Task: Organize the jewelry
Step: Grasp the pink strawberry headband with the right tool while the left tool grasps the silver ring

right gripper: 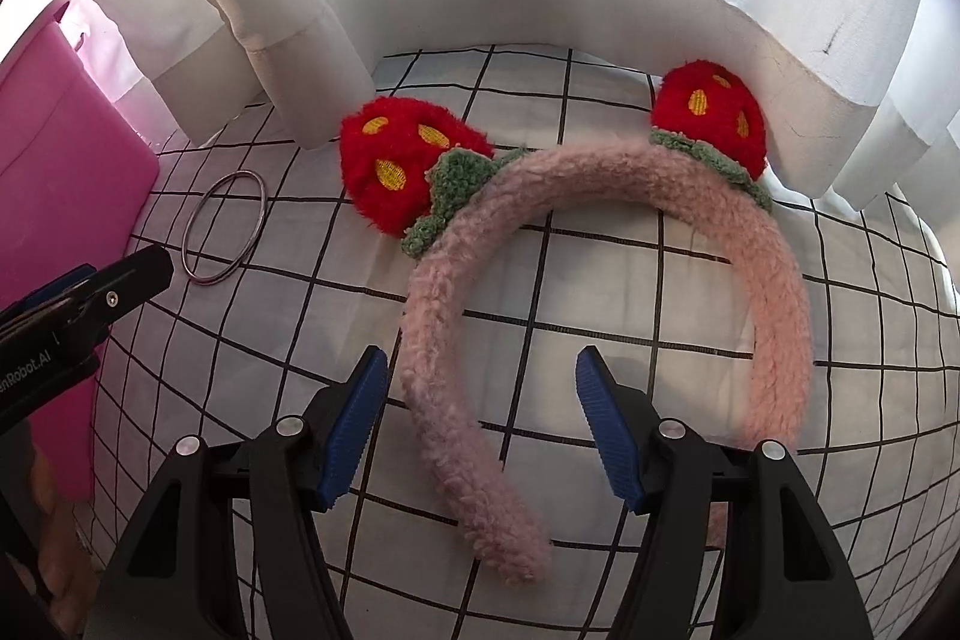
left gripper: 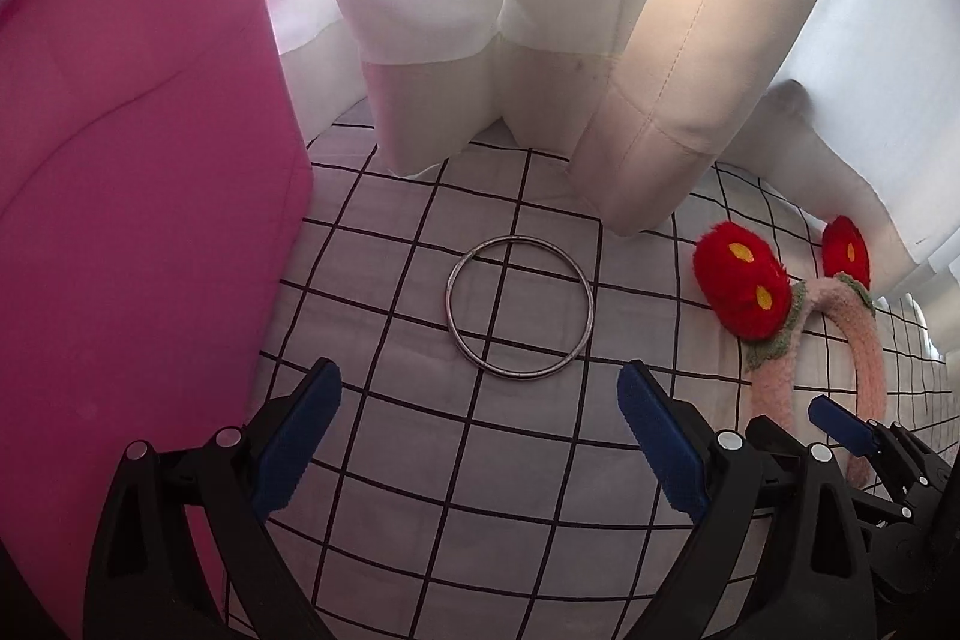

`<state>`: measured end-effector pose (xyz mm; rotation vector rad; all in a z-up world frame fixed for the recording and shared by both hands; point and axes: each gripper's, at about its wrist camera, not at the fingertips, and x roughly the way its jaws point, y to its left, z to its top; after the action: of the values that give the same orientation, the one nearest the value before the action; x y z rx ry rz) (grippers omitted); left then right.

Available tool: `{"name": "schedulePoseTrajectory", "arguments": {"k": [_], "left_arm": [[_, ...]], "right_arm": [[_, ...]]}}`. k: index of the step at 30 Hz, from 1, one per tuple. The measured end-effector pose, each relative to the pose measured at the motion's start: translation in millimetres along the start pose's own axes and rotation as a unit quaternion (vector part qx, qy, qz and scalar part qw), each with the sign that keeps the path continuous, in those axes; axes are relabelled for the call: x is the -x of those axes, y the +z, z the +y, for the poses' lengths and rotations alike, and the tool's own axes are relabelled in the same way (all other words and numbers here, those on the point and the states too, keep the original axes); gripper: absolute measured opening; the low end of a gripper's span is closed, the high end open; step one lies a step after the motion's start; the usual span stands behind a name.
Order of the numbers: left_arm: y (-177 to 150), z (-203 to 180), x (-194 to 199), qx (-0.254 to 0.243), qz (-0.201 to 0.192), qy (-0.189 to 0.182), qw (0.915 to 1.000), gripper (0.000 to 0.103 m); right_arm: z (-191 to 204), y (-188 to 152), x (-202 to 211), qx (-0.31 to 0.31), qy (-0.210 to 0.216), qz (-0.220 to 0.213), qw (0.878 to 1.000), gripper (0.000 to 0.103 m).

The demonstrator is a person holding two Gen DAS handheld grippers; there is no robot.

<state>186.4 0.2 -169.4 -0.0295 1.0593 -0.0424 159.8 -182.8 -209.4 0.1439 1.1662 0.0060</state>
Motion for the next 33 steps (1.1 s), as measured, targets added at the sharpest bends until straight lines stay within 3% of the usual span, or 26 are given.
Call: {"name": "schedulePoseTrajectory", "arguments": {"k": [14, 17, 24, 33], "left_arm": [[17, -15, -40, -0.021, 0.022, 0.001, 0.9995, 0.092], [18, -23, -49, -0.034, 0.025, 0.006, 0.9991, 0.092], [22, -26, -54, -0.041, -0.015, 0.004, 0.999, 0.098], [12, -28, -46, -0.047, -0.054, 0.001, 0.9975, 0.098]], "right_arm": [[18, 9, -18, 0.025, -0.049, -0.022, 0.998, 0.063], [20, 9, -21, 0.025, -0.058, -0.029, 0.998, 0.069], [12, 4, -25, 0.003, -0.071, -0.051, 0.996, 0.09], [-4, -9, -25, -0.006, -0.073, -0.076, 0.994, 0.094]]}}
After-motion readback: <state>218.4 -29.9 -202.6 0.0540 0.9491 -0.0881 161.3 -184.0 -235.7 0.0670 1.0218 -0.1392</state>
